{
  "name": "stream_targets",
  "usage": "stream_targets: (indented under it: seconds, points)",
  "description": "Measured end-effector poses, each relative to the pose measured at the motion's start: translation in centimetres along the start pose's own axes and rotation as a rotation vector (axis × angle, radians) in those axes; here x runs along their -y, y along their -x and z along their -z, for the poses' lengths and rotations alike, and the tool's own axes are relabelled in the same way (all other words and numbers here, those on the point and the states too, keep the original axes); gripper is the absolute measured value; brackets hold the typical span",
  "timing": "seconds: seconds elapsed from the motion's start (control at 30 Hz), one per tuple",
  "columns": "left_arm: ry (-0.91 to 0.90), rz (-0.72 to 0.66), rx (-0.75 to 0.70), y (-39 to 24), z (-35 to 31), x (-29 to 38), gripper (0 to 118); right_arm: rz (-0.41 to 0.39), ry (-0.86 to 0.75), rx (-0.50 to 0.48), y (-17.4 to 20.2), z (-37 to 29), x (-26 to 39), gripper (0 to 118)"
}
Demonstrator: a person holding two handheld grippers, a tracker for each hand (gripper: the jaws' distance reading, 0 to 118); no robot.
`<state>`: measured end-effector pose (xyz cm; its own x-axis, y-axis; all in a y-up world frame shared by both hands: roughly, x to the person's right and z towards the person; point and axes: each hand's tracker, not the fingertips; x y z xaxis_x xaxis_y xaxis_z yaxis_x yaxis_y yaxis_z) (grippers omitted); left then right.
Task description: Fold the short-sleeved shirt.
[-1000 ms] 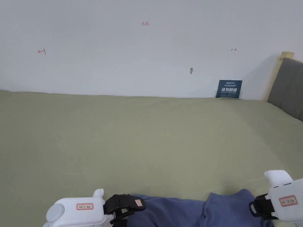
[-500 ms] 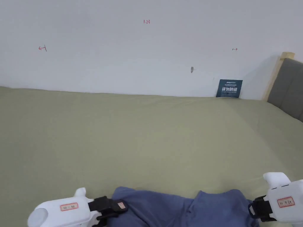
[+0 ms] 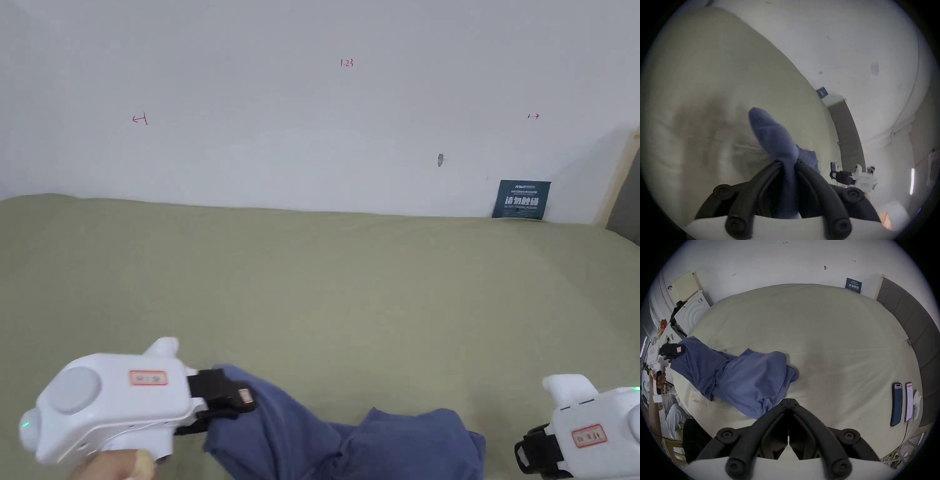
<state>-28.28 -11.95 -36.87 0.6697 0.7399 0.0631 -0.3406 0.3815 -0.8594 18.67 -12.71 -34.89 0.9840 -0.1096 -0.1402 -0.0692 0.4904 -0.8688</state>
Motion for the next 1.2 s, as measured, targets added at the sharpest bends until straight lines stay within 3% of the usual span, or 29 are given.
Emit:
stream_targets:
  seconds: [0.1,0.37,0.4,0.43,0.47,0.5,0.6,0.63,0.7,0.73,0.77,1.03,1.13,1.17,1.2]
  points:
    - [0.068,0.090,0.051,-3.3,3.5,-0.4,10,0.013,-0.008,0.006,-0.5,-0.5,0.0,0]
    - [0.290,0.147,0.108,-9.4,14.8,2.8,13,0.058,-0.031,0.022,-2.6,-1.5,0.8,0]
    - [0.303,0.138,0.105,-9.5,15.8,3.1,23,0.061,-0.030,0.024,-2.8,-1.5,1.0,0]
    - [0.310,0.127,0.107,-9.5,16.6,3.5,47,0.065,-0.027,0.026,-3.1,-1.4,1.1,0]
    - [0.327,0.112,0.131,-9.4,17.1,3.7,87,0.068,-0.023,0.030,-3.3,-1.4,1.2,0]
    - [0.327,0.102,0.135,-9.1,17.3,3.8,96,0.070,-0.021,0.032,-3.4,-1.3,1.3,0]
    - [0.259,0.048,0.172,-8.1,16.7,3.7,91,0.077,-0.018,0.035,-3.9,-1.3,1.6,0]
    - [0.242,0.037,0.176,-7.6,16.4,3.6,83,0.080,-0.017,0.035,-4.0,-1.2,1.7,0]
    - [0.224,0.035,0.166,-7.0,16.2,3.4,42,0.080,-0.015,0.037,-4.0,-1.1,1.7,0]
    - [0.209,0.041,0.151,-6.9,16.2,3.5,15,0.081,-0.015,0.037,-4.1,-1.1,1.7,0]
    - [0.201,0.055,0.142,-6.8,16.3,3.7,3,0.083,-0.015,0.035,-4.1,-1.1,1.6,0]
    - [0.347,-0.041,0.274,-5.4,23.3,7.9,1,0.083,-0.019,0.032,-3.9,-1.2,1.8,0]
    - [0.397,-0.041,0.133,-3.9,26.5,10.8,1,0.081,-0.020,0.038,-4.2,-1.5,2.2,0]
    - [0.326,-0.081,0.265,-3.5,26.3,11.1,0,0.084,-0.021,0.037,-4.3,-1.6,2.3,0]
    - [0.292,-0.087,0.271,-4.0,25.9,10.9,0,0.087,-0.022,0.037,-4.3,-1.7,2.3,0]
